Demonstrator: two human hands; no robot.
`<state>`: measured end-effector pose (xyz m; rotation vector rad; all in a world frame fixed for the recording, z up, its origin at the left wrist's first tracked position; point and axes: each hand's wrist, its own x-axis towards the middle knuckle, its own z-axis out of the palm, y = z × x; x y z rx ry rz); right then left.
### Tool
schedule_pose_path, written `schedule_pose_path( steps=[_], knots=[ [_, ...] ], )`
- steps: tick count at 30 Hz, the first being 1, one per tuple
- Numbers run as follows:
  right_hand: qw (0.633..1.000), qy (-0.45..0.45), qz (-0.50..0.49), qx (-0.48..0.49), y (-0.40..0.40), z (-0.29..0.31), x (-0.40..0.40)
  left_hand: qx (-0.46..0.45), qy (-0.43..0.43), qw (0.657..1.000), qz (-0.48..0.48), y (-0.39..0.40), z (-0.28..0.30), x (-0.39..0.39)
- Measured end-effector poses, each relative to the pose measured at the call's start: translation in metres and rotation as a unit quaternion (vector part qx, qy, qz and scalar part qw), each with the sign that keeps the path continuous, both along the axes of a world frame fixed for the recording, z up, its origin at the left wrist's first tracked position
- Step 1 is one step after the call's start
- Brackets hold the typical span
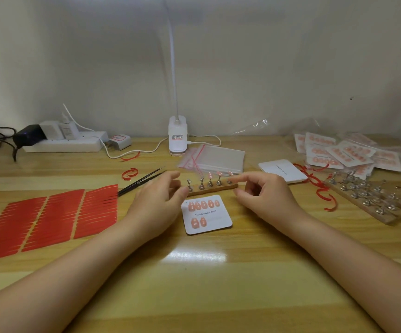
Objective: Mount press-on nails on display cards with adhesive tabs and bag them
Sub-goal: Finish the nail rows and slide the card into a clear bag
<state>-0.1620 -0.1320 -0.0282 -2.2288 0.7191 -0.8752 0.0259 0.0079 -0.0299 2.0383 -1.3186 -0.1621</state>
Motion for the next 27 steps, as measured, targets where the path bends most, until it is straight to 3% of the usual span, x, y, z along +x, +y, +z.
schedule_pose_path(
  steps=[3, 12, 27],
  knots=[
    [1.0, 0.007, -0.006, -0.01, 0.001, -0.003, 0.002, -0.025, 0.002, 0.999, -0.024, -0.003, -0.003, 0.001],
    [0.999, -0.012, 0.003, -0.035, 0.006, -0.003, 0.003, -0.118, -0.114, 0.986, -0.041, 0.002, 0.0, -0.01],
    [1.0, 0.005, -0.016, 0.004, 0.003, -0.006, 0.01, -0.195, -0.142, 0.963, -0.119, 0.012, 0.006, -0.036]
  ],
)
